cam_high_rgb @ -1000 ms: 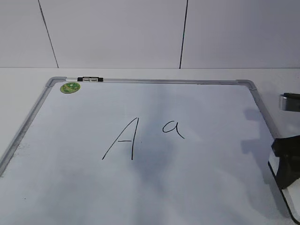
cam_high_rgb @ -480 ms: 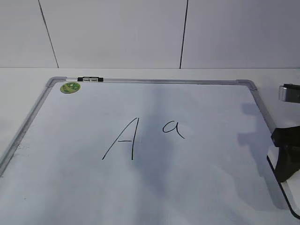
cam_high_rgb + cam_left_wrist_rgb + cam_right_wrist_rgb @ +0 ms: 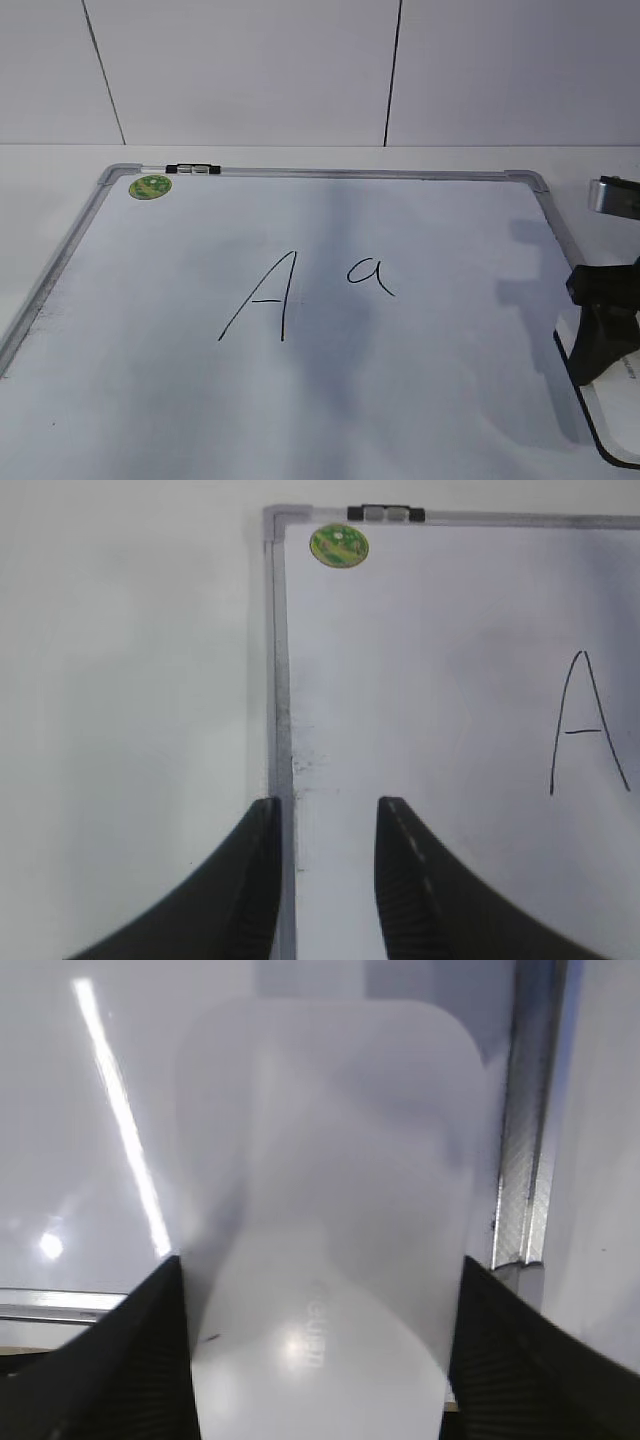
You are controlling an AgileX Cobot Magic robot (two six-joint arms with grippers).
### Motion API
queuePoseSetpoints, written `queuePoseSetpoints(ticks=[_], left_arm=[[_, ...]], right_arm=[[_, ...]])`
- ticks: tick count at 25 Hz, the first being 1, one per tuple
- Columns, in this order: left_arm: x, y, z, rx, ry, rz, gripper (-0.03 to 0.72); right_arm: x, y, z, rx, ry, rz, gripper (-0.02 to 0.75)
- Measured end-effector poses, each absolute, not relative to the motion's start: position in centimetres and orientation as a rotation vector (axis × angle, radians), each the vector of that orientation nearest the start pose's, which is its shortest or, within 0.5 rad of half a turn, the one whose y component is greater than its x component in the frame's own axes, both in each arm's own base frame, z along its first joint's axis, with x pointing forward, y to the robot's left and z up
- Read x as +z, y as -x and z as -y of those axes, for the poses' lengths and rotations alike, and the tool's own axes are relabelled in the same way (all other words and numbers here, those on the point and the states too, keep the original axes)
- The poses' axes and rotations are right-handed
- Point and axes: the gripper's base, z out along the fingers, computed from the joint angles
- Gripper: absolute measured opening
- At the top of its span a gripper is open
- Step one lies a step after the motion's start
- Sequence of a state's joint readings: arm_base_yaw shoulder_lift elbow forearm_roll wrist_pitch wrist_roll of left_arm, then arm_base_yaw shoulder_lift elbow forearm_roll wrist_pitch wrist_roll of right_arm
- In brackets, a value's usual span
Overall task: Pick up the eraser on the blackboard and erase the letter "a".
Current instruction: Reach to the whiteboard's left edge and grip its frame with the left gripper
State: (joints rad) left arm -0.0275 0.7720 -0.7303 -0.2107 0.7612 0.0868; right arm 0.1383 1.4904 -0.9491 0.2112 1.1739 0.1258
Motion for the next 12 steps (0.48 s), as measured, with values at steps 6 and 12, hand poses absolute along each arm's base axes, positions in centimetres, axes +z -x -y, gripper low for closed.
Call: queuePoseSetpoints(ticks=[6,12], left_arm=[[30.4,-19.7,2.0,-0.252,-0.004,-2.48,0.26],[28.1,-25.1,2.3,-0.264,0.009,-2.651,0.286]], right_arm=[[22.9,-24.1,-5.5,0.357,-0.09,-3.205,0.559],[22.9,-24.0,-5.6,0.388,-0.056,-3.214,0.559]])
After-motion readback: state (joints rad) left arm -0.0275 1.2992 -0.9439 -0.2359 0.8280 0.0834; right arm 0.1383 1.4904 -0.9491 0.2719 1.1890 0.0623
